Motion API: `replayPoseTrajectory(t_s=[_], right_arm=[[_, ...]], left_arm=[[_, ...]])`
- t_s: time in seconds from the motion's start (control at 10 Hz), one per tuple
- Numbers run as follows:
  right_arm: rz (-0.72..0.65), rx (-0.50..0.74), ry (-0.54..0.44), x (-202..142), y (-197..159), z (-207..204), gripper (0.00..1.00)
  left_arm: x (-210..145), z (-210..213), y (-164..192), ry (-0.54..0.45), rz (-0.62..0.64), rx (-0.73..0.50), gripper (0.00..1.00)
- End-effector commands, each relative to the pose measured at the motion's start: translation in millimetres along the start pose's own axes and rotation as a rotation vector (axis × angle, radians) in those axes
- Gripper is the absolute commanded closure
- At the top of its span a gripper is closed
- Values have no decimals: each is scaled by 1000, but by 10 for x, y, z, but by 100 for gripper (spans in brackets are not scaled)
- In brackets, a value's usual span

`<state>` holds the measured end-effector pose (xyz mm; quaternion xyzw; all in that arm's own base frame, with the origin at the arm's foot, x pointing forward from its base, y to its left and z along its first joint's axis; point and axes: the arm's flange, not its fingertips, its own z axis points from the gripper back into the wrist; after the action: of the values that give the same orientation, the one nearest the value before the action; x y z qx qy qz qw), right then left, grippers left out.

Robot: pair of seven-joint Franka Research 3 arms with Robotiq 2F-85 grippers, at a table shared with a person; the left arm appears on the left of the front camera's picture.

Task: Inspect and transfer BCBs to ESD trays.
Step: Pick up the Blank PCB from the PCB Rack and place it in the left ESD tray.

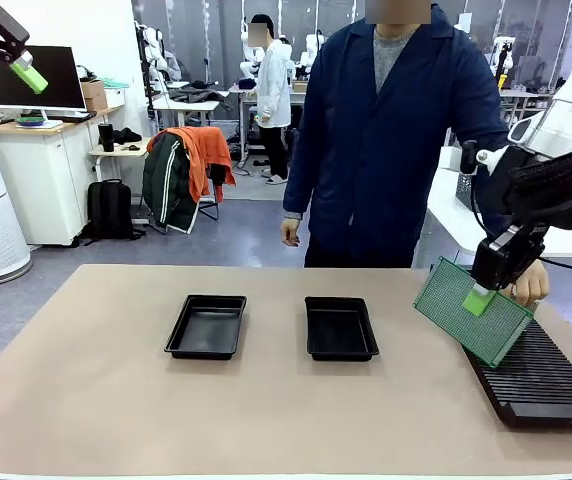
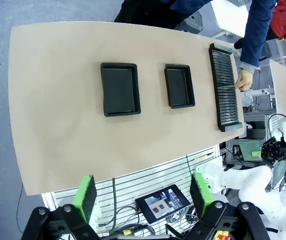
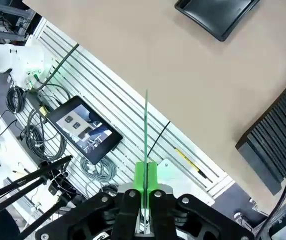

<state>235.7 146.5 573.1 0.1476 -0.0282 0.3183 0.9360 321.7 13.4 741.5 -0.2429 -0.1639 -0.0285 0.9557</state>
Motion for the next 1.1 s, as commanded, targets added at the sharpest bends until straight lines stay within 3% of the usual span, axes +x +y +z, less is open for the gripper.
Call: replayPoseTrajectory(t_s=[0.0, 1.0], right_arm=[[-17, 2, 7, -66, -41, -64, 97], [-9, 0, 3, -28, -58, -21, 97]], left_arm=[[2, -8, 10, -9, 4, -9, 0], [2, -8, 10, -9, 4, -9, 0]])
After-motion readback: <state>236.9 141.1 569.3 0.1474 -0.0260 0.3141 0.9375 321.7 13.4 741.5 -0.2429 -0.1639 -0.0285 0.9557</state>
